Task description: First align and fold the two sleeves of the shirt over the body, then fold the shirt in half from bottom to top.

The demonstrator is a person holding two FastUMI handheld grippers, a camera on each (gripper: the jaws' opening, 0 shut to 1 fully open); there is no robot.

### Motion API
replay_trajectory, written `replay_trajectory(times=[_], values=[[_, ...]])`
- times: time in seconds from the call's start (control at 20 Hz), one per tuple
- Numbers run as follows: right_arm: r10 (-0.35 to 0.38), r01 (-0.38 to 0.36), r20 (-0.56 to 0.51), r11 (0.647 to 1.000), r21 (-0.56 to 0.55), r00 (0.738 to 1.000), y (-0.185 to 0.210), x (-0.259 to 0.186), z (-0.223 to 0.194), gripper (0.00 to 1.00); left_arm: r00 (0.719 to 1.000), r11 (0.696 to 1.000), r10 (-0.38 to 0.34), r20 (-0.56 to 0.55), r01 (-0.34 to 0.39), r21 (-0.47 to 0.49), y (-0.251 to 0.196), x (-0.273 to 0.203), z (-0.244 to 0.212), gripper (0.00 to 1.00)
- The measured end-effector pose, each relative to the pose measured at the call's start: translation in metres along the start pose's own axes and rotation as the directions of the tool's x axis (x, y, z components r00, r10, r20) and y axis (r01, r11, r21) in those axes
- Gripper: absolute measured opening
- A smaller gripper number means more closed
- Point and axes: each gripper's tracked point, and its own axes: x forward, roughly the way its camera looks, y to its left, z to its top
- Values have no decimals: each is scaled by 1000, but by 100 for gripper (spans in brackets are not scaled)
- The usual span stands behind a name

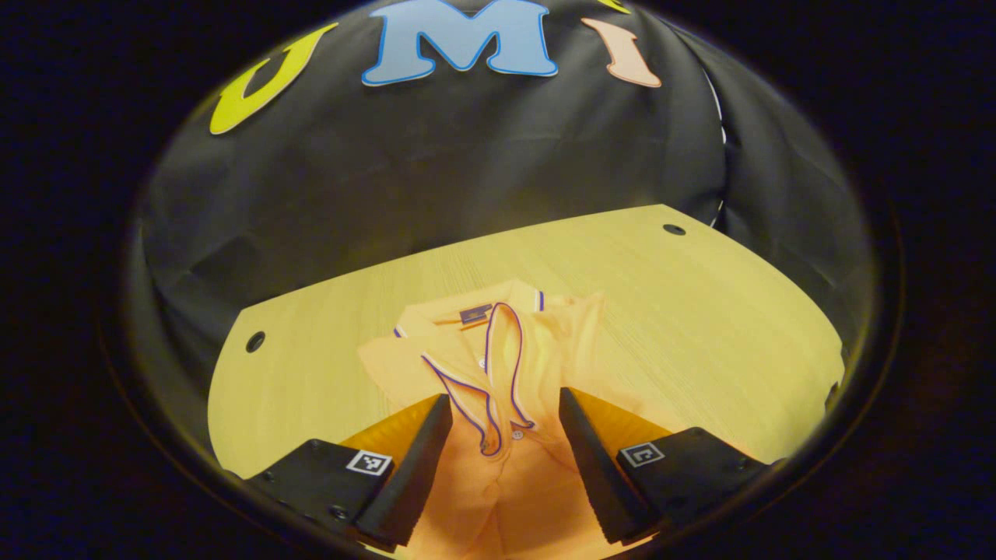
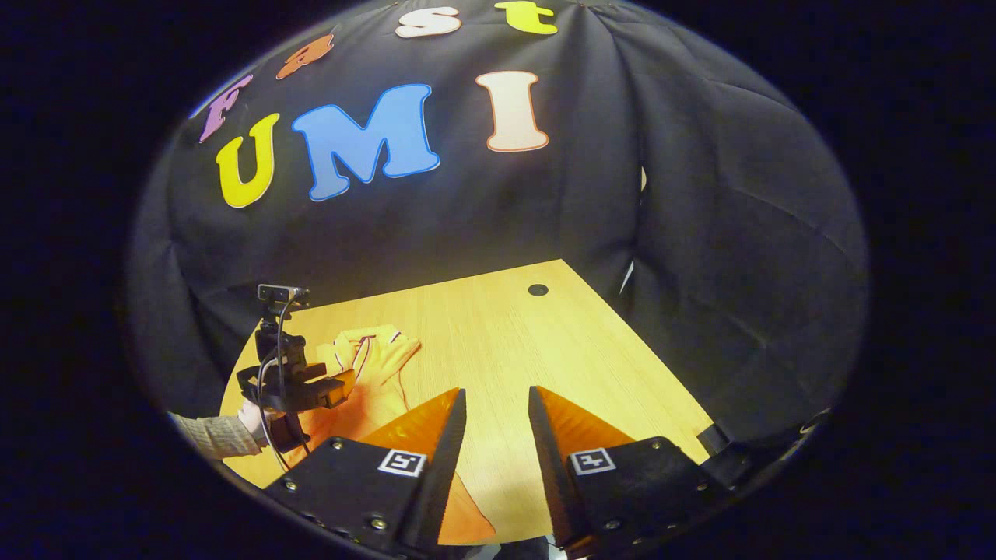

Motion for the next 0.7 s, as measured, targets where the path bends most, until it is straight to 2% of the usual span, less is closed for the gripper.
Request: replay_trajectory(times=[0.05, 0.1, 0.25, 0.5, 0.55, 0.6, 0.65, 0.7], values=[[12, -12, -1, 1000, -5, 1000, 4, 1, -3, 53, 1000, 1000, 5, 4, -5, -11, 4, -7, 0, 87], [25, -26, -8, 1000, -13, 1000, 9, 3, -7, 53, 1000, 1000, 9, 4, -8, -26, 8, -18, -1, 91], [74, -75, -45, 997, -35, 996, 24, 8, -25, 53, 1000, 997, 29, 4, -29, -74, 23, -53, -13, 91], [159, -171, -150, 983, -72, 976, 52, 18, -72, 54, 996, 992, 74, -45, -78, -97, 51, -122, -67, 92], [174, -190, -176, 979, -80, 969, 57, 19, -85, 58, 995, 989, 85, -55, -90, -114, 56, -137, -78, 92], [177, -199, -203, 976, -90, 963, 60, 20, -96, 71, 993, 986, 94, -68, -103, -130, 59, -152, -91, 93], [183, -210, -237, 973, -95, 954, 64, 23, -107, 73, 991, 982, 103, -84, -114, -147, 62, -167, -105, 98], [197, -229, -271, 969, -92, 942, 68, 25, -120, 75, 988, 978, 111, -103, -127, -164, 66, -180, -120, 98]])
